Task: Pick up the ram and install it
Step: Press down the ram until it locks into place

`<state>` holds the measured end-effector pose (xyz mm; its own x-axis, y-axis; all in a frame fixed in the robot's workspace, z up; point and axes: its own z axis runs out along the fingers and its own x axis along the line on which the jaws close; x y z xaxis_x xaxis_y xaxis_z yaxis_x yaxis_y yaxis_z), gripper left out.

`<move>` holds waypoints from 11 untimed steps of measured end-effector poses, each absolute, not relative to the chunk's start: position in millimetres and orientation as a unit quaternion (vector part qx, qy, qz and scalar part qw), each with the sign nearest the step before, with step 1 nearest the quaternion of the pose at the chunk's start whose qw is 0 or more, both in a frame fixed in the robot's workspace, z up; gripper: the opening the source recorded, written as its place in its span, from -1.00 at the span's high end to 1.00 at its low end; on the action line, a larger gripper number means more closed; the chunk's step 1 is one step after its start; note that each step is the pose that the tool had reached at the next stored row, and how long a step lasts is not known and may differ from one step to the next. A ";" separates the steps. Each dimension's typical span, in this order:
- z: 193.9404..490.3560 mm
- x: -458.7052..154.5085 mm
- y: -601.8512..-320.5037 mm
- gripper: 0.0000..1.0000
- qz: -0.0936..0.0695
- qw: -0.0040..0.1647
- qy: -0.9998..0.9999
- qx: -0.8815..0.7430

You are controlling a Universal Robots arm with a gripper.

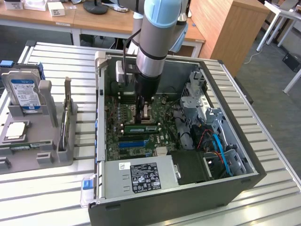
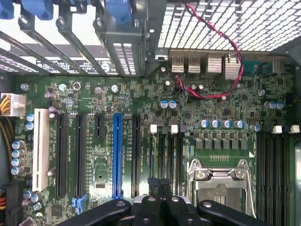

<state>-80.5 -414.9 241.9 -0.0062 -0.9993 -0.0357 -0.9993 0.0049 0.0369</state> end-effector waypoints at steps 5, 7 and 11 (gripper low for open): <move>241.9 -83.7 -414.8 0.79 -0.026 0.000 -0.709 0.705; 241.5 -83.8 -414.8 0.79 -0.026 0.000 -0.709 0.705; 238.7 -83.8 -414.8 0.79 -0.026 0.000 -0.709 0.705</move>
<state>-83.8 -414.8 238.7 -0.0061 -0.9993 -0.0356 -0.9993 0.0048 0.0369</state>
